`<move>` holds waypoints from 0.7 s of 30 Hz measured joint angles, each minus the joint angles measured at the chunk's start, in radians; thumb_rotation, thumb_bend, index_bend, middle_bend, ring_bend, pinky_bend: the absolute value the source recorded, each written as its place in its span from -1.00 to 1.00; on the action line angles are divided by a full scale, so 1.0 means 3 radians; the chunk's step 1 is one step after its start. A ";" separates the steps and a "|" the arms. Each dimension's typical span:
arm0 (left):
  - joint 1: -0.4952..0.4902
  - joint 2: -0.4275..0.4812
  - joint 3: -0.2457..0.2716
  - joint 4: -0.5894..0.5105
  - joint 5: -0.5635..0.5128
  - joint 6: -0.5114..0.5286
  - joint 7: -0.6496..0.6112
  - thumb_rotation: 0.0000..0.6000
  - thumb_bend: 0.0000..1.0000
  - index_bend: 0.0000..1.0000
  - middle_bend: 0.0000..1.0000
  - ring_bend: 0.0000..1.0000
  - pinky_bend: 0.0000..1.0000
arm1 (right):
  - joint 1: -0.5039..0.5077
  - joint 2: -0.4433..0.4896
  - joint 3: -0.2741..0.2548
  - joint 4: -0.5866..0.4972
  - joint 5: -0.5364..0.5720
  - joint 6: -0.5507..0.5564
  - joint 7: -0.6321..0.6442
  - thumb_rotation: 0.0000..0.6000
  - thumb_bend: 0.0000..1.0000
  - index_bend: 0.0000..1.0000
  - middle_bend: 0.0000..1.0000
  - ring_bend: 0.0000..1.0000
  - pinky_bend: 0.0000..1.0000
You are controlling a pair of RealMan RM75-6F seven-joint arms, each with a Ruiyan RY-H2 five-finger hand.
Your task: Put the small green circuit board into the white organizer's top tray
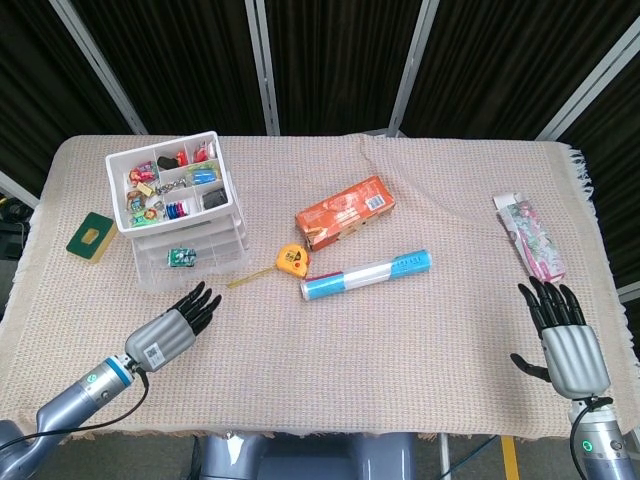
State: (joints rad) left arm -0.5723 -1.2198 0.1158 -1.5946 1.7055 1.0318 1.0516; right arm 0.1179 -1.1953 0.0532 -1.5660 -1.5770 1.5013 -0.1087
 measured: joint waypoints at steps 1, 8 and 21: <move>0.0002 -0.0002 -0.0015 0.0006 -0.0016 0.0001 0.0001 1.00 1.00 -0.69 -1.00 -1.00 -0.97 | 0.0000 0.0000 0.0000 0.0000 -0.0001 0.0001 0.0001 1.00 -1.00 -0.93 -1.00 -1.00 -1.00; 0.0017 -0.0007 -0.0124 0.0048 -0.0161 -0.0001 -0.0008 1.00 1.00 -0.69 -1.00 -1.00 -0.97 | 0.0000 -0.0002 0.0001 0.0000 -0.0001 0.0002 -0.0003 1.00 -1.00 -0.93 -1.00 -1.00 -1.00; 0.0027 -0.0072 -0.0284 0.0278 -0.0475 -0.0060 -0.0082 1.00 1.00 -0.69 -1.00 -1.00 -0.96 | -0.0001 -0.0001 -0.0002 -0.0003 -0.0004 0.0000 -0.0004 1.00 -1.00 -0.93 -1.00 -1.00 -1.00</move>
State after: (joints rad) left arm -0.5642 -1.2413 0.0305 -1.5111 1.5628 1.0138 1.0270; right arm 0.1178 -1.1956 0.0526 -1.5669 -1.5782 1.5012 -0.1097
